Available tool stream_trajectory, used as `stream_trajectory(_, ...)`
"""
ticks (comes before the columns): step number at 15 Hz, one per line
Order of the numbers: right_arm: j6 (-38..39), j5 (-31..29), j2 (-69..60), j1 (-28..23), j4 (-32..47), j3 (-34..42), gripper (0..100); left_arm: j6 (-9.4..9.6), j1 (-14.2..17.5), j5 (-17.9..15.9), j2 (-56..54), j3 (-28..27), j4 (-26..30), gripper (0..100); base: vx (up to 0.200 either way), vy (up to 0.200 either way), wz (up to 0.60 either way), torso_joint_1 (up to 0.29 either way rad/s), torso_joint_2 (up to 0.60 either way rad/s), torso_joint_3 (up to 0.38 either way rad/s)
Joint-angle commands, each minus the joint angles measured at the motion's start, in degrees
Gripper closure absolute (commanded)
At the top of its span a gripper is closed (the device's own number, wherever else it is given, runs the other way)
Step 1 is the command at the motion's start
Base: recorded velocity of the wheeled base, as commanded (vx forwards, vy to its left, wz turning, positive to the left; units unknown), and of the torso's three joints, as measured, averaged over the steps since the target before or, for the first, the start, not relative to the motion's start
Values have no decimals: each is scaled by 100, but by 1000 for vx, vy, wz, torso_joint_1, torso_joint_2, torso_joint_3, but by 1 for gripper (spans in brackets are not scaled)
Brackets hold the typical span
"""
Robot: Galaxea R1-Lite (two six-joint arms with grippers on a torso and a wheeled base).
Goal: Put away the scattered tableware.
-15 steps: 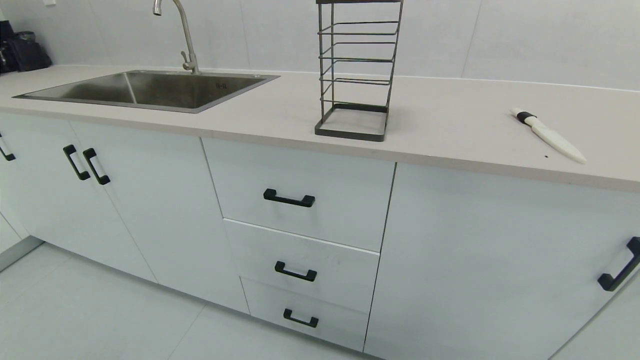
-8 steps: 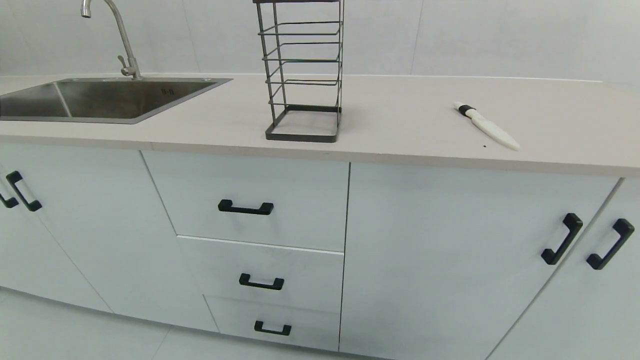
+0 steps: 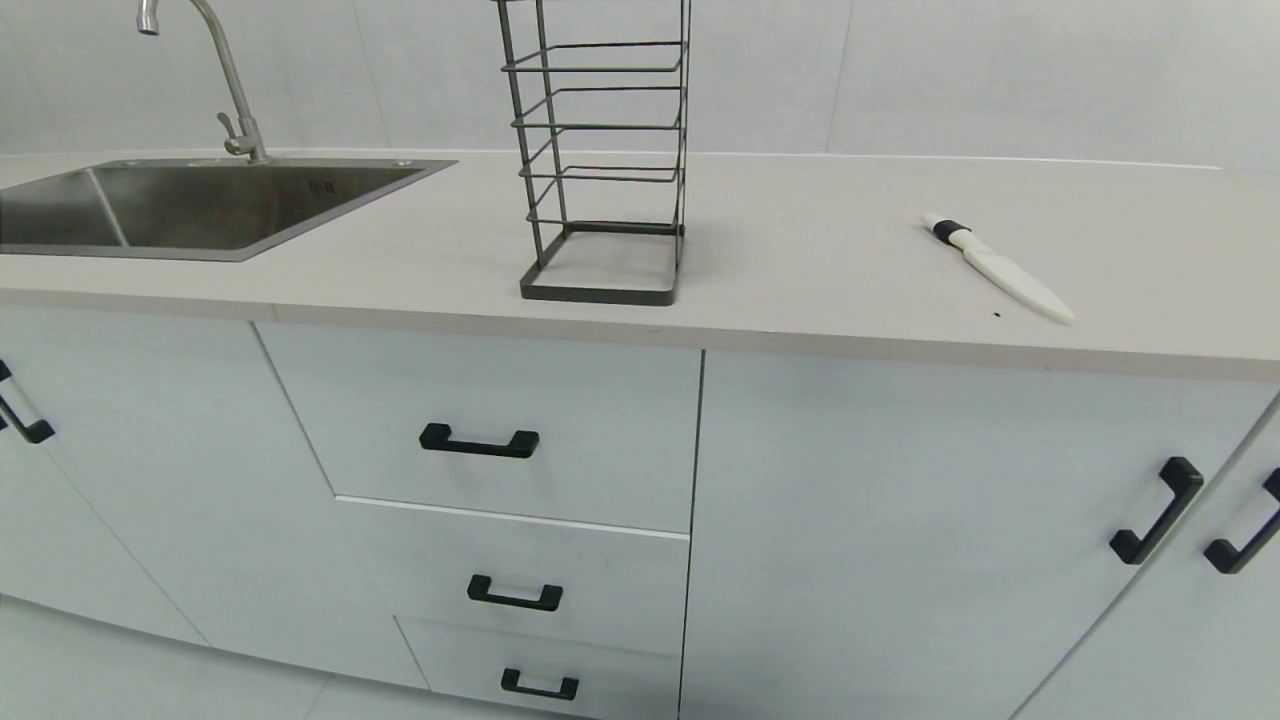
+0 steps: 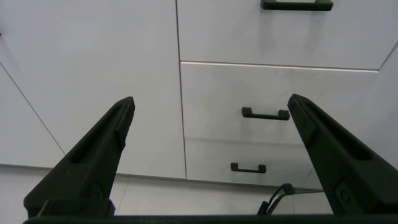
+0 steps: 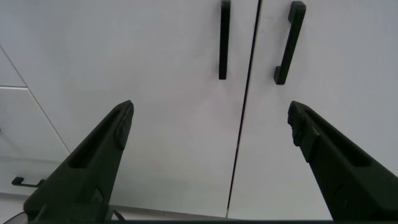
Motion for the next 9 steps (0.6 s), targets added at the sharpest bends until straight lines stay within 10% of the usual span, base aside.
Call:
stream_trajectory(1, -5, -2, 0, 1, 4, 1, 0, 1, 1, 0, 11, 0, -1, 0, 0, 0, 0, 0, 0, 0)
stream_trajectory(9, -5, -2, 0, 1, -4, 1, 0, -16, 1, 0, 11, 0, -1, 0, 0, 0, 0, 207, -247, -135)
